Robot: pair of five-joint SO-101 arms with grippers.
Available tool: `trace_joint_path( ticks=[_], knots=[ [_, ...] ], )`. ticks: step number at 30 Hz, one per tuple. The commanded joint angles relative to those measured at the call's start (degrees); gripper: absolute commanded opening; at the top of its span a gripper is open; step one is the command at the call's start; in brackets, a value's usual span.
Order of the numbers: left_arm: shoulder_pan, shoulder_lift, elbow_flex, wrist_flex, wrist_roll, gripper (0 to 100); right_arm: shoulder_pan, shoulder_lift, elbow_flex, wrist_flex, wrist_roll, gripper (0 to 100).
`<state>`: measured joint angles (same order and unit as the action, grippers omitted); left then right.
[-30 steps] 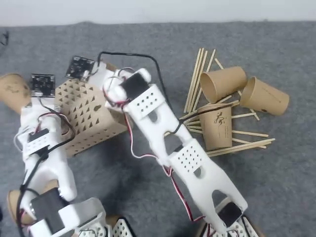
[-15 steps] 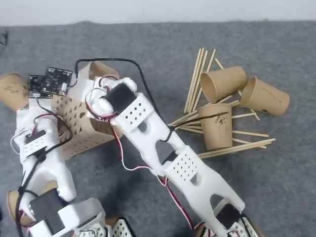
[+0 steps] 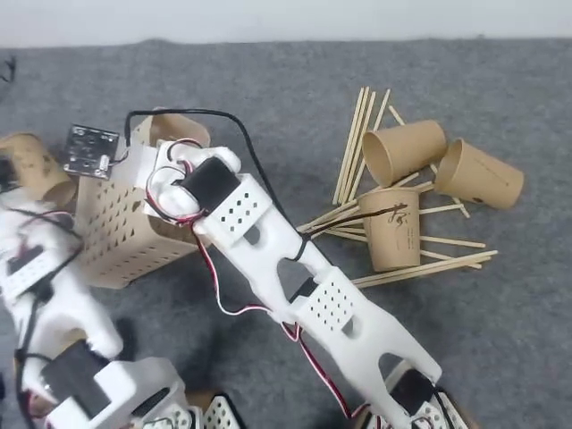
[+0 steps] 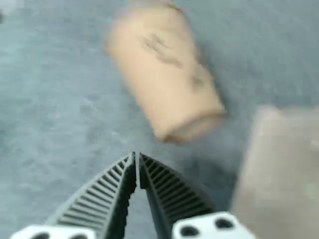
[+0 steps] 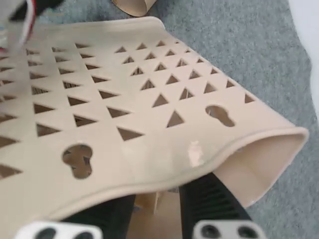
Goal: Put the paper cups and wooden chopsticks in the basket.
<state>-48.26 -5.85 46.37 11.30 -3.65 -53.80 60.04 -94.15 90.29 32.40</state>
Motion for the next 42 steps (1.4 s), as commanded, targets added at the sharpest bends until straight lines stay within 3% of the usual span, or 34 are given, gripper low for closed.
trace_joint_path(
  ticks=[1,8,16,24,33,42],
  knots=[
    [-3.9,-0.9,-5.1,-0.4,6.5,2,-1.0,-5.7,-0.4,-2.9,-0.3,9.7],
    [-12.7,-0.9,-11.6,-0.4,17.1,2,-2.2,-5.2,0.2,-12.6,-0.3,9.9],
    [-13.7,-0.8,-10.5,-0.4,17.0,6,-8.7,-0.3,-0.4,-20.5,-0.3,10.1],
    [-18.6,-0.4,-9.7,-0.8,17.1,9,-12.7,0.7,-0.3,-19.6,-0.3,9.9],
    [-18.8,-0.3,-8.0,-0.8,17.1,9,-11.8,-7.3,-2.3,-21.5,8.4,9.8],
    [-16.6,-0.3,-4.1,-0.8,17.0,9,-4.1,-20.9,-2.2,-28.3,8.4,10.1]
  ],
)
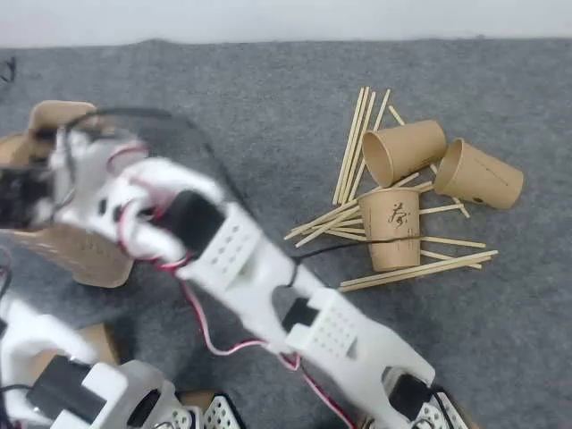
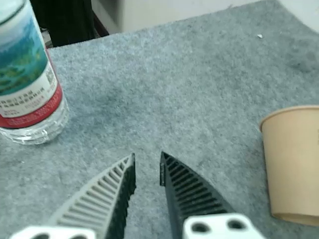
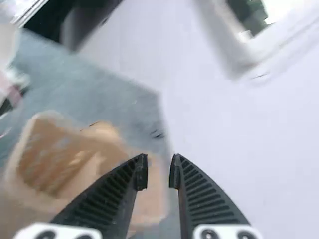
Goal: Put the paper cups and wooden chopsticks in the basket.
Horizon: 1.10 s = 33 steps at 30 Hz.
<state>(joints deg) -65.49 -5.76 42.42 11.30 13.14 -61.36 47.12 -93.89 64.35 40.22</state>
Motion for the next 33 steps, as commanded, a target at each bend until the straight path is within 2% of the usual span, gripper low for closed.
trace_joint_path(
  ticks=[1,11,13,18,21,24,28,33],
  knots=[
    [0.7,-0.4,-0.1,-0.8,0.2,9,5.0,-9.1,-2.5,-2.2,0.5,10.1],
    [0.9,-1.1,-0.6,1.6,0.2,9,16.9,-9.9,0.0,8.7,-0.4,9.8],
    [3.0,-3.3,-4.0,10.4,-0.3,10,18.9,-9.6,1.5,8.7,-4.3,10.1],
    [9.7,-12.0,-22.0,46.9,-3.5,16,23.9,-9.6,4.7,9.5,-13.6,10.2],
    [10.7,-15.8,-33.7,60.9,-2.7,16,25.7,-9.6,5.1,12.8,-17.1,10.2],
    [9.4,-17.5,-41.5,68.0,0.5,16,26.0,-9.8,5.0,18.4,-17.6,10.2],
    [8.4,-17.4,-45.6,71.8,0.9,16,25.9,-10.2,4.9,24.4,-17.7,9.9],
    [12.9,-17.2,-46.6,84.0,3.7,16,26.9,-10.9,4.9,30.1,-17.8,9.8]
  ],
)
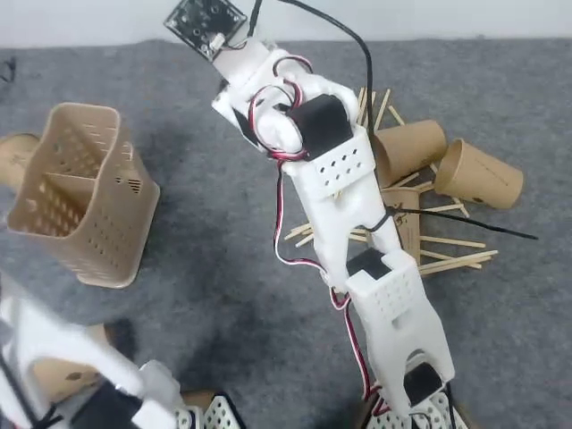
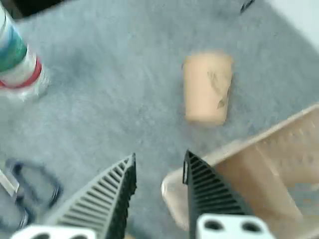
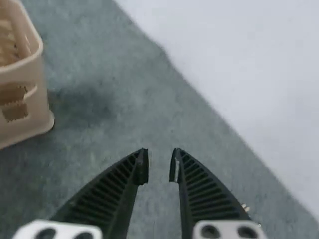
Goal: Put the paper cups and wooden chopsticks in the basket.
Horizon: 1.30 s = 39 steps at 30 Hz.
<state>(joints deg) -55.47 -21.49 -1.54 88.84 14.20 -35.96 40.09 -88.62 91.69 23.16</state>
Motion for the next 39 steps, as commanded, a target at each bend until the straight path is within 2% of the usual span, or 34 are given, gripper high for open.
trace_joint_path(
  ticks=[1,4,8,12,17,21,24,29,36,39],
  knots=[
    [4.0,-1.5,-2.5,8.4,4.2,16,1.8,-4.1,-0.4,4.0,-0.8,9.8],
    [4.8,-1.6,-2.2,11.5,8.7,16,2.8,-4.4,-0.4,8.7,-0.8,9.8],
    [5.1,-1.9,-2.0,11.7,14.5,16,5.4,-5.6,-0.3,11.0,-0.8,9.8],
    [4.8,-2.0,-1.4,11.8,14.5,16,7.1,-7.5,-0.3,10.9,-0.8,9.9],
    [5.7,-1.5,8.5,10.1,14.6,16,6.8,-8.5,-0.3,10.9,-0.8,9.8],
    [7.6,-1.6,12.2,5.3,14.6,16,6.8,-8.4,-0.3,10.9,-0.9,9.8],
    [9.7,-1.6,13.8,5.5,14.6,15,6.9,-8.4,-0.3,10.9,-0.9,9.8],
    [10.1,-1.6,14.3,6.4,13.3,1,7.0,-8.3,-0.3,10.9,-0.9,9.8],
    [10.5,-1.6,13.8,6.2,5.6,1,6.8,-8.0,-0.1,10.9,-0.9,9.7],
    [14.9,-1.6,13.2,3.9,4.6,1,7.0,-8.0,0.0,10.9,-0.9,9.7]
  ],
)
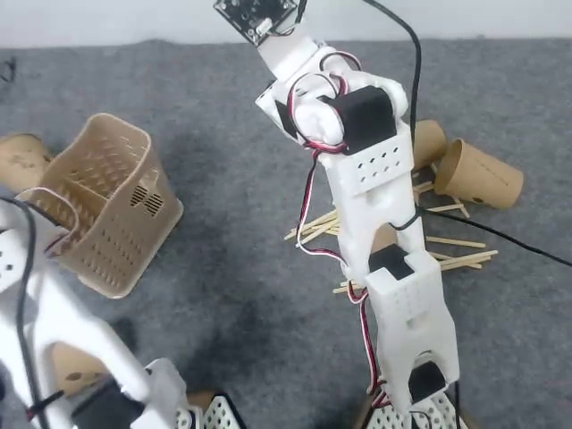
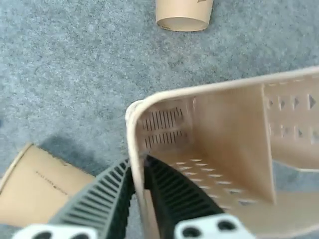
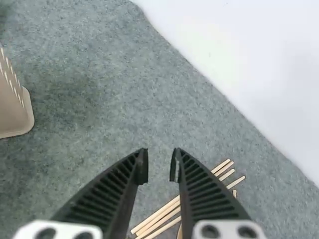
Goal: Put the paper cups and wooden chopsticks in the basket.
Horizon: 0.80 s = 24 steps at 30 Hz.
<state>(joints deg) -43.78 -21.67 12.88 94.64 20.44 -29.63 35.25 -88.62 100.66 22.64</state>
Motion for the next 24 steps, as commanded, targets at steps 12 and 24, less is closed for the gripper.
trace_joint_path(
  ticks=[12,24],
  knots=[
    [15.4,-1.3,-1.2,-16.9,-26.6,1,10.4,-10.6,0.0,2.1,-0.1,9.7],
    [16.5,3.6,-8.1,-14.4,-22.5,1,16.8,-16.1,13.3,2.1,-0.1,9.7]
  ],
)
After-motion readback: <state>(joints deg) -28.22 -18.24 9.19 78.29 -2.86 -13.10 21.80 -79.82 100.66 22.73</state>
